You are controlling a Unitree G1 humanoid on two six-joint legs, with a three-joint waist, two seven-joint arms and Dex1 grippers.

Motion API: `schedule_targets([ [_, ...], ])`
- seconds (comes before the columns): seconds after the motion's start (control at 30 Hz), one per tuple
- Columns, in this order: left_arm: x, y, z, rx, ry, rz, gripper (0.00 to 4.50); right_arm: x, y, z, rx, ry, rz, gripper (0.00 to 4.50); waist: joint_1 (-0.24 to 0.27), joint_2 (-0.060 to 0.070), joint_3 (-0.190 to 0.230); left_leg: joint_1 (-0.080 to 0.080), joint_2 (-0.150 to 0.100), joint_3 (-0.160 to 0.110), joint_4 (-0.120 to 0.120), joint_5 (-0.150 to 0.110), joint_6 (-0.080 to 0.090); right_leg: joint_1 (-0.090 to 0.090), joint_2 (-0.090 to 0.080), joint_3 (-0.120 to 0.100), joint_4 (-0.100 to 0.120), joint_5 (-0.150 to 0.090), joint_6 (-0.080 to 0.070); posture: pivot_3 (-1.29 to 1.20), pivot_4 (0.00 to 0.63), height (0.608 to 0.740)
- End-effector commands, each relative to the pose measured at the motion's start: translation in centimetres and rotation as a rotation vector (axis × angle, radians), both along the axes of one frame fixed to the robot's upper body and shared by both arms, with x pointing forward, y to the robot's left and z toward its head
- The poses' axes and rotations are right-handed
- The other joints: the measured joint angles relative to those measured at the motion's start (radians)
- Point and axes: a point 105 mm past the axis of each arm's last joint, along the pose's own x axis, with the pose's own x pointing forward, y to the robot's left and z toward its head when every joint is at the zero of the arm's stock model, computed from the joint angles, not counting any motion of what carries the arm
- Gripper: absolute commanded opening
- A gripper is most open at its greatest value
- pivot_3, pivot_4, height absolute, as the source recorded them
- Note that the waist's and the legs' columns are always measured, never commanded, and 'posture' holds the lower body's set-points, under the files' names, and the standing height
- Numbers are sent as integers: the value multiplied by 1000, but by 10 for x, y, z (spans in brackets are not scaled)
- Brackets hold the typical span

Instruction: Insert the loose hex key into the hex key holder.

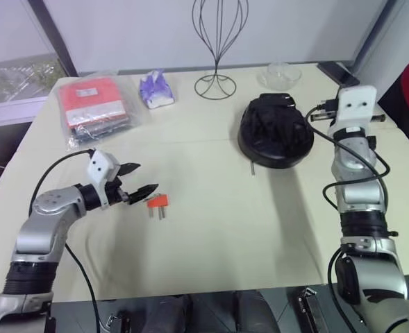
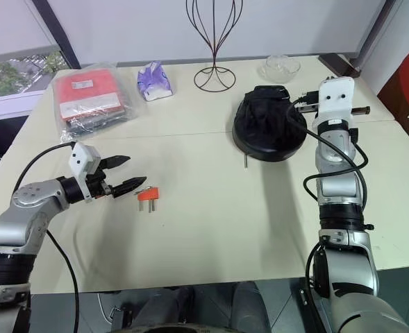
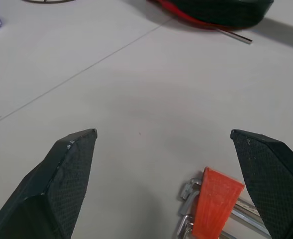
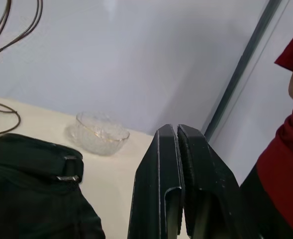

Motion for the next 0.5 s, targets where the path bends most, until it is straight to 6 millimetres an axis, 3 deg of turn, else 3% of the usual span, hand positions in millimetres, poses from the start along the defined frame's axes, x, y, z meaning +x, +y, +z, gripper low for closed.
schedule_targets([
  [0.03,-2,1,11,0,-38,3,4500,-6,18,19,29,-56,109,102,-1,0,0,0,0,0,0,0,0,0,0,0,0,0,0,0,150,740],
  [0.1,-2,2,12,1,-37,6,4500,-6,32,9,76,6,204,102,0,0,0,0,0,0,0,0,0,0,0,0,0,0,0,0,150,740],
  [0.2,-3,4,11,3,-34,10,4500,-11,46,-6,131,79,300,906,2,0,0,0,1,0,0,0,0,0,0,0,0,0,0,0,150,740],
  [0.4,-2,-2,12,0,-36,-8,4500,-5,53,-34,177,225,258,4047,5,0,0,0,0,0,1,0,0,0,0,0,0,1,-1,0,150,740],
  [0.5,-11,-11,20,23,-33,-97,4500,-1,52,-41,254,276,231,4047,3,0,0,0,1,0,1,0,0,0,0,0,0,1,-1,0,150,740],
])
